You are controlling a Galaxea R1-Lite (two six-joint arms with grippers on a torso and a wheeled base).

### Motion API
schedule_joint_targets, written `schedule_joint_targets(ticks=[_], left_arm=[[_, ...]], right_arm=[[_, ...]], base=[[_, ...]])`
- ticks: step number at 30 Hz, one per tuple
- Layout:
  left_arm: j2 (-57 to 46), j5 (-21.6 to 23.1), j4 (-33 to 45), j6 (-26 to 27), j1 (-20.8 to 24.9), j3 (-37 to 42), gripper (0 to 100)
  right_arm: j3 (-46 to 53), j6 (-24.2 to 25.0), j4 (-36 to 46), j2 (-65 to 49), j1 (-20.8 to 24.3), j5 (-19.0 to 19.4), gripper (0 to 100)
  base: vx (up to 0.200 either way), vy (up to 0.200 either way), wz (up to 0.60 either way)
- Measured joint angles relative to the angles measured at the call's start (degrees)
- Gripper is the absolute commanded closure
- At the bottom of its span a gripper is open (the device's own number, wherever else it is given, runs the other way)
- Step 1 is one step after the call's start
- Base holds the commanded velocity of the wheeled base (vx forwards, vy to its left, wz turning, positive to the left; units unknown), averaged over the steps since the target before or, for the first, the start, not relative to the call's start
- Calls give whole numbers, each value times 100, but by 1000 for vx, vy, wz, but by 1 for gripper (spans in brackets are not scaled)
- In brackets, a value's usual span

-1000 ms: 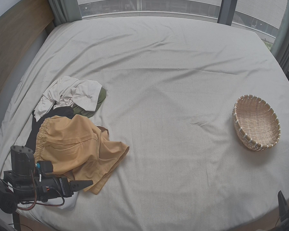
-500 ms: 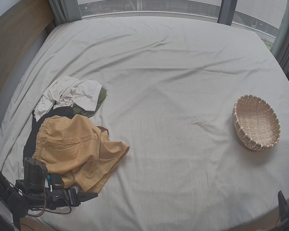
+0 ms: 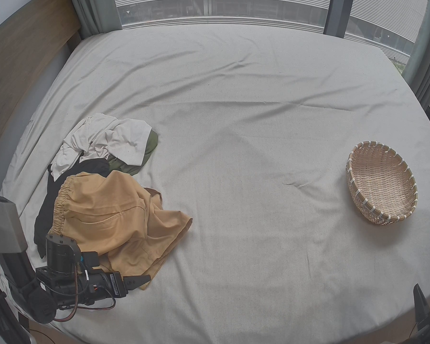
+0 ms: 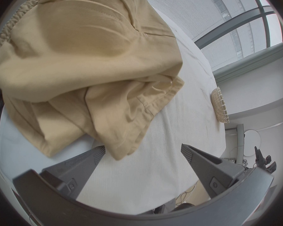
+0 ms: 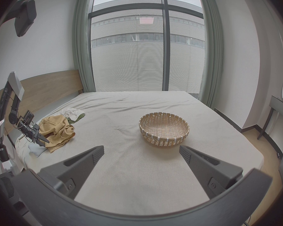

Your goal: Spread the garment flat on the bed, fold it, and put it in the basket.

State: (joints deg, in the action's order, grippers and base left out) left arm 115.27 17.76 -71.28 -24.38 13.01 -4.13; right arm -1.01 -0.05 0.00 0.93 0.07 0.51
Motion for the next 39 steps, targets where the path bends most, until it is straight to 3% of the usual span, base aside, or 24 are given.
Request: schedule_joint_targets(ticks=[9,24,32,33,39], left_arm=[[928,-112,-1535,-30,7,276,0],[1318,-224,-1702,-228,121,172,0],[1295,-545,-1710,-539,218,-232,0],[1295,-545,-1710,-540,234,-250,100],[1298,-542,-1710,-562,356,-294,100]], right_arm=[[0,2,0,0,2,-2,0],[0,5,0,0,-2,0,0],[0,5,-5,0,2,0,0],[0,5,-5,0,2,0,0],[0,5,-5,0,6,0,0]], base=[[0,0,0],[0,0,0],[0,0,0],[0,0,0],[0,0,0]])
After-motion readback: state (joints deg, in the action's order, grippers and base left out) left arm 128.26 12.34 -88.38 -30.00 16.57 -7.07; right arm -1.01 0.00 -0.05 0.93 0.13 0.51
